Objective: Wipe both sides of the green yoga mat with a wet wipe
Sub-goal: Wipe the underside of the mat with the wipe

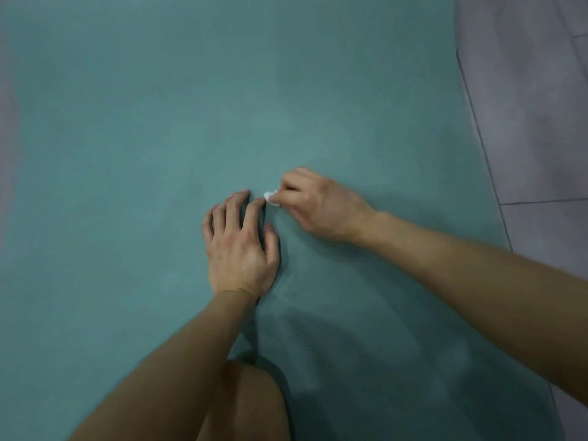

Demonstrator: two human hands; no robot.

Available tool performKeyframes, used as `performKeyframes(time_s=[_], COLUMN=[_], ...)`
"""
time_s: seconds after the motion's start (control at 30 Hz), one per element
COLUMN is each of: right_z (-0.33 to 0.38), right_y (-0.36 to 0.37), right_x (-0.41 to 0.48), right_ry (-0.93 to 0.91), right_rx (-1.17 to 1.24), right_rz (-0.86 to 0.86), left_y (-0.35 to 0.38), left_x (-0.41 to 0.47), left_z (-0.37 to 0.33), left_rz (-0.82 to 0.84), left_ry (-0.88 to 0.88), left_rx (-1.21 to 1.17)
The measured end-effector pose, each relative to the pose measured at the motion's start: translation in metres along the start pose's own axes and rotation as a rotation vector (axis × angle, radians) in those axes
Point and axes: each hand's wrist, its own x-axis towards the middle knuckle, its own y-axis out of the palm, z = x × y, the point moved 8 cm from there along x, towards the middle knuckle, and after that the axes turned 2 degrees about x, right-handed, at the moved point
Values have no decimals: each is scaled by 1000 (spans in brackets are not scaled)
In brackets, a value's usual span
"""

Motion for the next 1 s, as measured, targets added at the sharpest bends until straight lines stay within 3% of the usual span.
performKeyframes(time_s=[0.07, 0.17, 0.23, 0.3, 0.37, 0.43, 0.5, 0.6, 0.67, 0.7, 0.77, 0.83, 0.9, 0.93, 1.0], right_z=[-54, -147, -141, -79, 0, 26, -26, -131, -161, -152, -107, -35, 4, -7, -63], right_y=[-29, -85, -81, -46, -7, 1, -23, -82, -92, -83, -49, -9, 4, -5, -34], right_x=[-4, -43, -52, -33, -17, -13, -14, -47, -68, -65, -37, -6, -2, -5, -11], right_ry=[137, 658, 799, 596, 206, -22, 81, 566, 816, 843, 676, 277, -23, -47, 136], right_rx=[-60, -208, -174, -60, 46, 20, -36, -190, -207, -188, -71, 38, -2, -10, -61], right_rz=[-69, -279, -342, -294, -127, -17, -67, -288, -381, -387, -358, -190, -42, -41, -125], left_y=[1, 1, 0, 1, 3, 4, 3, 1, 2, 1, -1, -3, -4, -4, -4], left_x=[-1, 0, 0, 0, -1, -1, 0, 0, -1, 0, 0, 1, 0, 0, 0], left_z=[0, 1, 1, 0, 1, 1, 2, 2, 1, 1, 1, 1, 1, 1, 0], left_rz=[1, -10, -10, -7, -7, -18, -22, -35, -32, -36, -45, -58, -65, -65, -63], left_ry=[-1, 1, 4, 6, 8, 14, 8, 1, 2, 1, -1, -2, -10, -8, -10], left_rx=[-12, -14, -15, -13, -7, -10, -28, -29, -30, -29, -30, -27, -32, -41, -53])
